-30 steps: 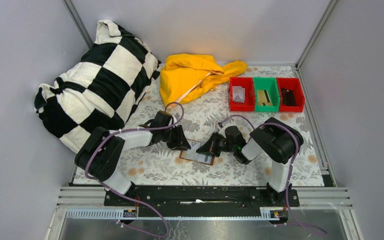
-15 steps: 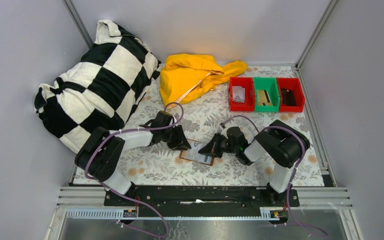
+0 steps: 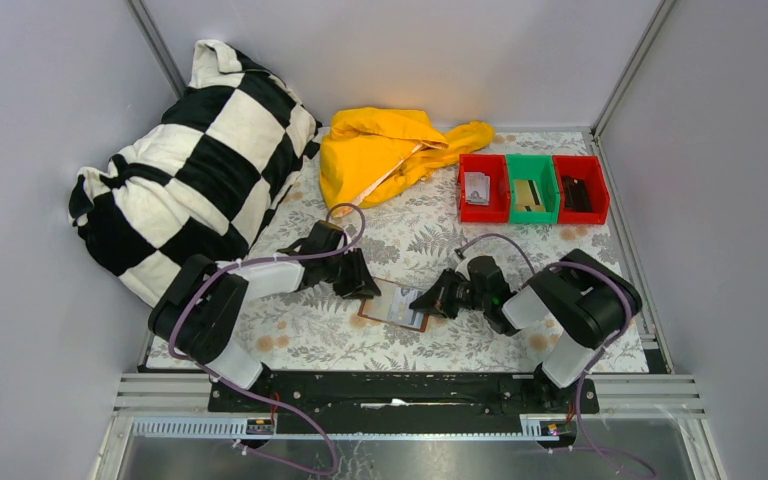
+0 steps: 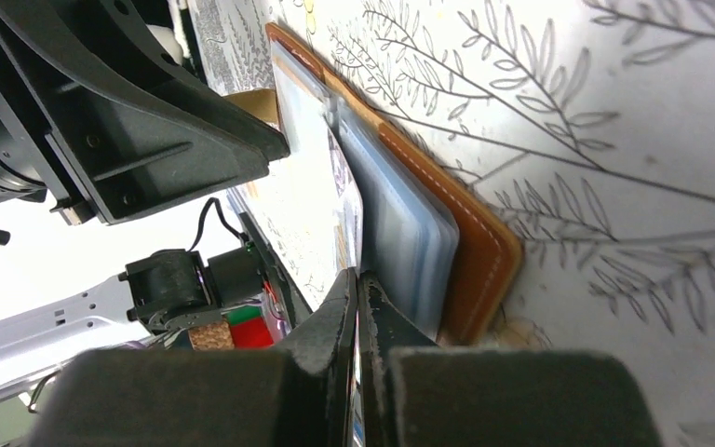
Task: Take the credit cards out of the card holder
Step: Remove the credit card from the card holder, then place the credit card in the storage box.
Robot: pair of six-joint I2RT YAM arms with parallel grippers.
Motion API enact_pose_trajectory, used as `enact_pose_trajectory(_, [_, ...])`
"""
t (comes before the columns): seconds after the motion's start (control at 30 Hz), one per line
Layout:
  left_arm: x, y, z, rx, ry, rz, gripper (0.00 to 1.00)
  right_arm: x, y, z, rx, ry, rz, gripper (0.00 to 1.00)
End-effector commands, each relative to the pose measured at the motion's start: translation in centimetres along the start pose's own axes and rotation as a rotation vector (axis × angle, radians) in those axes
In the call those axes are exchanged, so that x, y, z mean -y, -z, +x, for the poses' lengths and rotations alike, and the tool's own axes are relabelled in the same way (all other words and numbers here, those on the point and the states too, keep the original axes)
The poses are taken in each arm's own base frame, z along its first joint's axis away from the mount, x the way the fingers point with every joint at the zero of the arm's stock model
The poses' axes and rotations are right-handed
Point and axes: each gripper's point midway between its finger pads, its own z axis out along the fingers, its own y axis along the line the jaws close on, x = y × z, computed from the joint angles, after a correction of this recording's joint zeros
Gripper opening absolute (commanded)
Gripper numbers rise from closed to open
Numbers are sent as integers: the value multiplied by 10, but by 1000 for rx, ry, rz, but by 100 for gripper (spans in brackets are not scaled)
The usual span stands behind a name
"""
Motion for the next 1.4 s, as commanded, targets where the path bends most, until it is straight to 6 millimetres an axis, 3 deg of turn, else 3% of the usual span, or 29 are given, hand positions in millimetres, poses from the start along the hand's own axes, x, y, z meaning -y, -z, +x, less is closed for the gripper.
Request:
enact_pose_trajectory(0.0, [-32, 5, -8, 53, 9, -142, 34, 28, 20, 8, -30, 29, 131, 0])
enact_pose_trajectory(0.13, [-5, 27, -17, 80, -24, -96, 37, 16, 50, -14, 28, 242, 272, 0])
enact_pose_trajectory(0.2, [10, 43, -24, 115, -53, -81, 41, 9, 75, -36, 103, 388, 388, 0])
enact_pose_trajectory(0.33, [39, 72, -40, 182, -110, -52, 51, -24, 118, -78, 215, 512, 463, 0])
enact_pose_trajectory(0.53, [78, 105, -53, 254, -175, 37, 52, -81, 171, -163, 358, 648, 580, 0])
enact_pose_trajectory(0.67, [98, 114, -57, 273, -210, 112, 56, -100, 190, -217, 381, 649, 583, 0])
enact_pose_trajectory(0.83, [105, 117, -47, 254, -240, 173, 57, -97, 186, -277, 322, 613, 633, 0])
enact_pose_trajectory(1.03, [97, 118, -34, 211, -260, 163, 62, -81, 140, -328, 273, 594, 598, 0])
enact_pose_trajectory(1.13, [93, 120, -30, 203, -263, 147, 62, -66, 124, -342, 257, 567, 606, 0])
enact_pose_trajectory(1.33, [84, 120, -22, 187, -260, 127, 62, -36, 92, -352, 201, 521, 579, 1])
enact_pose_trajectory(1.37, [84, 119, -22, 185, -257, 127, 63, -36, 89, -354, 197, 519, 570, 11])
